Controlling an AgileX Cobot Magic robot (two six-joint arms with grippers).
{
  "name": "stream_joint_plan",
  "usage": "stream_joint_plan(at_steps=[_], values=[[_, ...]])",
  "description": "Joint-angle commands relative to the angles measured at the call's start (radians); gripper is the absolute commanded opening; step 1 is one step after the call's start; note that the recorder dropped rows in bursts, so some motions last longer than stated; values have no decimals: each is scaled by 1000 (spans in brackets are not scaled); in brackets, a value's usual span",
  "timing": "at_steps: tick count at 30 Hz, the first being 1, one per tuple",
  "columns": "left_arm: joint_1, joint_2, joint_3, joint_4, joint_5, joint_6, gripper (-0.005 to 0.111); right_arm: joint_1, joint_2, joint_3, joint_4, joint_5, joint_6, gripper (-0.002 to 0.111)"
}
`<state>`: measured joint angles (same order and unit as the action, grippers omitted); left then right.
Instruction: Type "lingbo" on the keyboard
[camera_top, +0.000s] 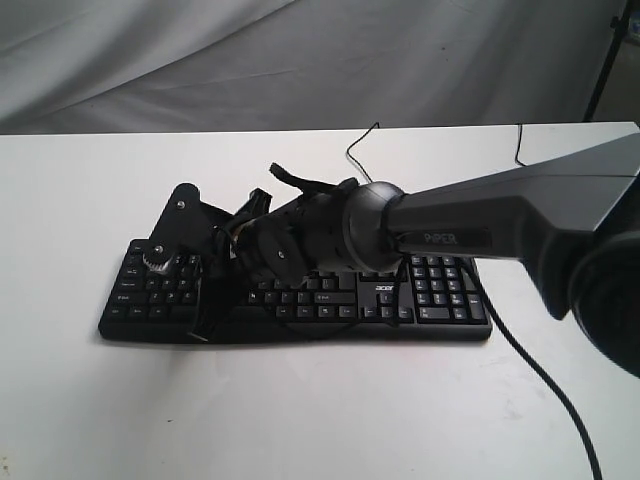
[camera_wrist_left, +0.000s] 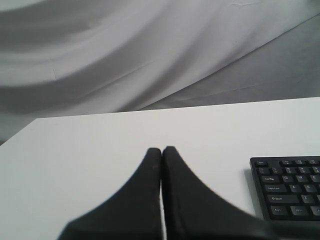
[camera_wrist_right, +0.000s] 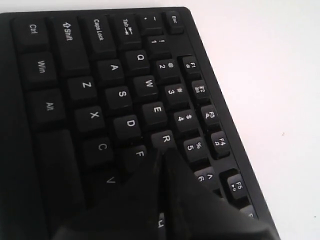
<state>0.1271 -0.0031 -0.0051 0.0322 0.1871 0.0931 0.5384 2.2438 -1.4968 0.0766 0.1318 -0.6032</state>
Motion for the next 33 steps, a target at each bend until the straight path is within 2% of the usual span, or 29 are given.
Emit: stream_joint_plan(at_steps=[1,15,19,25,33], values=[[-4,3,5,-1,-4,-3,1,-1,22,-7,12,-1,-2,0],[-4,3,5,-1,-4,-3,1,1,-41,-5,12,16,-2,0],[-4,3,5,-1,-4,-3,1,1,-77,41,12,9,0,0],[-4,3,5,-1,-4,-3,1,10,-110,147,12,-71,0,0],[-4,3,5,-1,-4,-3,1,21,-87,157,30,-113,0,0]])
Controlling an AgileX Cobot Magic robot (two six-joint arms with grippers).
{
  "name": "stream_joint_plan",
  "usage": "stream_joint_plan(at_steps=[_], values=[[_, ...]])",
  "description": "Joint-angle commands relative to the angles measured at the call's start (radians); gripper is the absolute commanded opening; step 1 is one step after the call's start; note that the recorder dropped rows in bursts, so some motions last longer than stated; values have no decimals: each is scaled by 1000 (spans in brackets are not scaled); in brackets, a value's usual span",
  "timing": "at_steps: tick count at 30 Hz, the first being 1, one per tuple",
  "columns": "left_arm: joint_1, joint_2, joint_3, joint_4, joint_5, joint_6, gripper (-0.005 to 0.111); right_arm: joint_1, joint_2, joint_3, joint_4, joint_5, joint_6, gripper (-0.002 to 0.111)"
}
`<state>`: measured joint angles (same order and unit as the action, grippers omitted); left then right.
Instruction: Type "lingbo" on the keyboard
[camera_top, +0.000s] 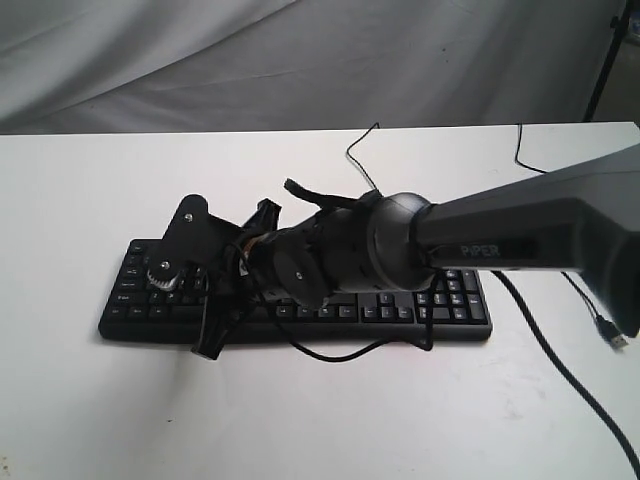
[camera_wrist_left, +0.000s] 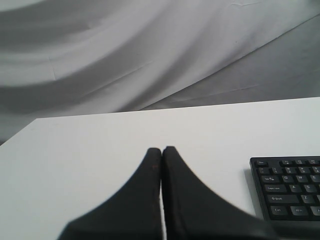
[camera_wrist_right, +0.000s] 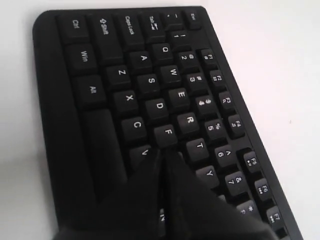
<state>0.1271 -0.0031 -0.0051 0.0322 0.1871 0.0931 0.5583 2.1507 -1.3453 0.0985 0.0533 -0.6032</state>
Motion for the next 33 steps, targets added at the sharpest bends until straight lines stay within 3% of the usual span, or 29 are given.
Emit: stream_joint_plan(at_steps=[1,33], values=[[-4,3,5,-1,-4,-3,1,1,6,5,8,-35,0,0],[-4,3,5,-1,-4,-3,1,-1,76,5,23,-53,-2,0]])
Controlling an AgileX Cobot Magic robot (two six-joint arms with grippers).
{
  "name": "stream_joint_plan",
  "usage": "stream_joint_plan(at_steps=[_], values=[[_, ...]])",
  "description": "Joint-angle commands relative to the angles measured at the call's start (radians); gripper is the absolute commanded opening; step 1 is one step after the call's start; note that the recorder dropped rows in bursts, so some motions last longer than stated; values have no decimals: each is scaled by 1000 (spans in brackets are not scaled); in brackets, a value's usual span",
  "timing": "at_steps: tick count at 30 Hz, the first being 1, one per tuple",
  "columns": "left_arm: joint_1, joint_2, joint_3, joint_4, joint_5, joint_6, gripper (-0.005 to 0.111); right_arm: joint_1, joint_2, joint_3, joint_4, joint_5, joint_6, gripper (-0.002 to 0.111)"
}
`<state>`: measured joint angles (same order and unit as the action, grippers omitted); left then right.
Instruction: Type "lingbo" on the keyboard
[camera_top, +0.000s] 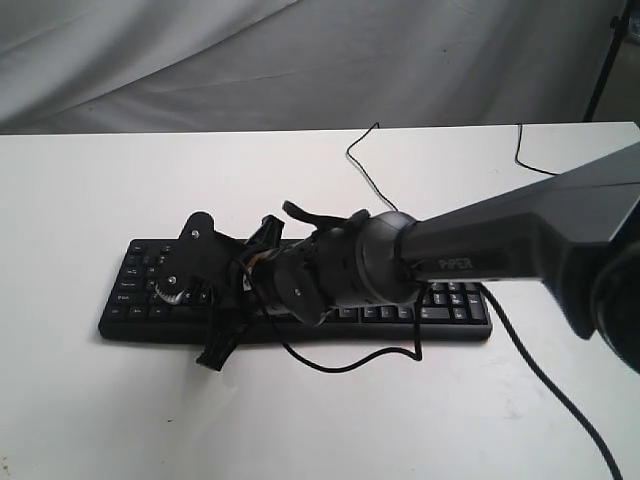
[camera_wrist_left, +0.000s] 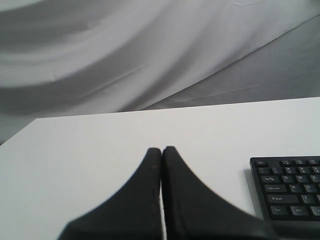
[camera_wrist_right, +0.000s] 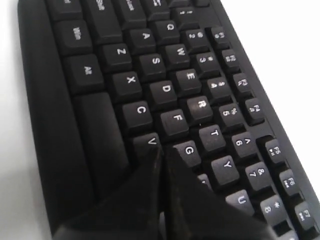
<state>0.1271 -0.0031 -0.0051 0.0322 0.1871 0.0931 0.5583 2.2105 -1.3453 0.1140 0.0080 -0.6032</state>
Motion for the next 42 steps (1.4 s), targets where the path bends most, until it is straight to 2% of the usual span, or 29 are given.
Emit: stream_joint_plan(at_steps=[1,13,22,31,42], values=[[-4,3,5,-1,-4,-3,1,-1,16,5,8,-8,-2,0],[-4,3,5,-1,-4,-3,1,-13,-64,5,2,0,-2,0],[-4,3,5,-1,-4,-3,1,-74,-129,53,-8,0,-2,0],[-4,3,5,-1,-4,-3,1,-129,-129,53,-25,11,-2,0],[-4,3,5,-1,-4,-3,1,-140,-90,57,-25,11,-15,0]])
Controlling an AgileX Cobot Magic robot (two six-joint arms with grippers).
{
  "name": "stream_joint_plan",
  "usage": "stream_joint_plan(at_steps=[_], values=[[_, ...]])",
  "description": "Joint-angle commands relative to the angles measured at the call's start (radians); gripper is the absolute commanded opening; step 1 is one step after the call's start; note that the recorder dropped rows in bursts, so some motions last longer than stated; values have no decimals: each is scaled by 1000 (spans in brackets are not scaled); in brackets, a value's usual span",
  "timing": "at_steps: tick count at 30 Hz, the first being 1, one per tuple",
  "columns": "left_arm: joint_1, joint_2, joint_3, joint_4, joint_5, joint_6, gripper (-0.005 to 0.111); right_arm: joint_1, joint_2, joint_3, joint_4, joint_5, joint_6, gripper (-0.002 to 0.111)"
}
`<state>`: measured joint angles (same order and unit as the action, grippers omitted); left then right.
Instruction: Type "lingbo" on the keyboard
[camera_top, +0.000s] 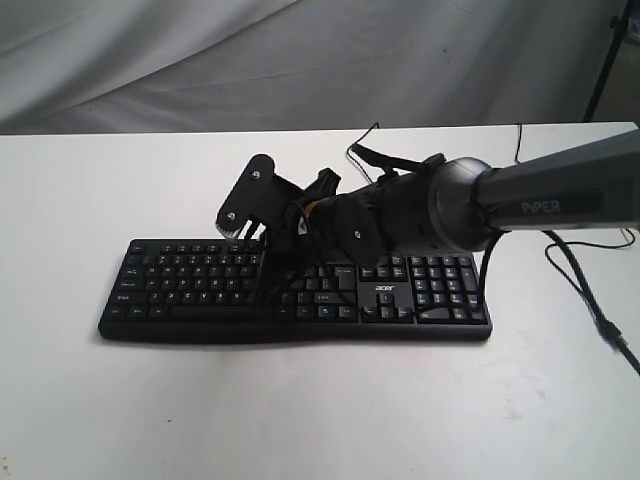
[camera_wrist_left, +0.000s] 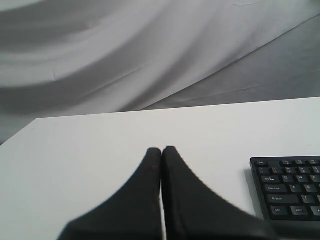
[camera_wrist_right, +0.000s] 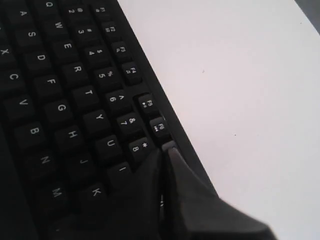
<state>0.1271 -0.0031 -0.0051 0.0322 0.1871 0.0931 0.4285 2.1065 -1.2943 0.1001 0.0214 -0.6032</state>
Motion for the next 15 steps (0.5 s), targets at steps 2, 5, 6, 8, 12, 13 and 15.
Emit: stream_joint_plan(at_steps=[2,5,6,8,12,13,15], values=[[-4,3,5,-1,-4,-3,1,-10,24,6,-11,-2,-18,0],[-4,3,5,-1,-4,-3,1,-10,30,6,-11,-4,-18,0],[-4,3,5,-1,-4,-3,1,-10,30,6,-11,-4,-18,0],[-4,3,5,-1,-4,-3,1,-12,30,6,-11,-4,-18,0],[-4,3,5,-1,-4,-3,1,-24,30,11,-11,1,-18,0],[-4,3,5,-1,-4,-3,1,-24,30,13,-11,-1,-18,0],[-4,3,5,-1,-4,-3,1,-24,30,13,-11,5,-18,0]])
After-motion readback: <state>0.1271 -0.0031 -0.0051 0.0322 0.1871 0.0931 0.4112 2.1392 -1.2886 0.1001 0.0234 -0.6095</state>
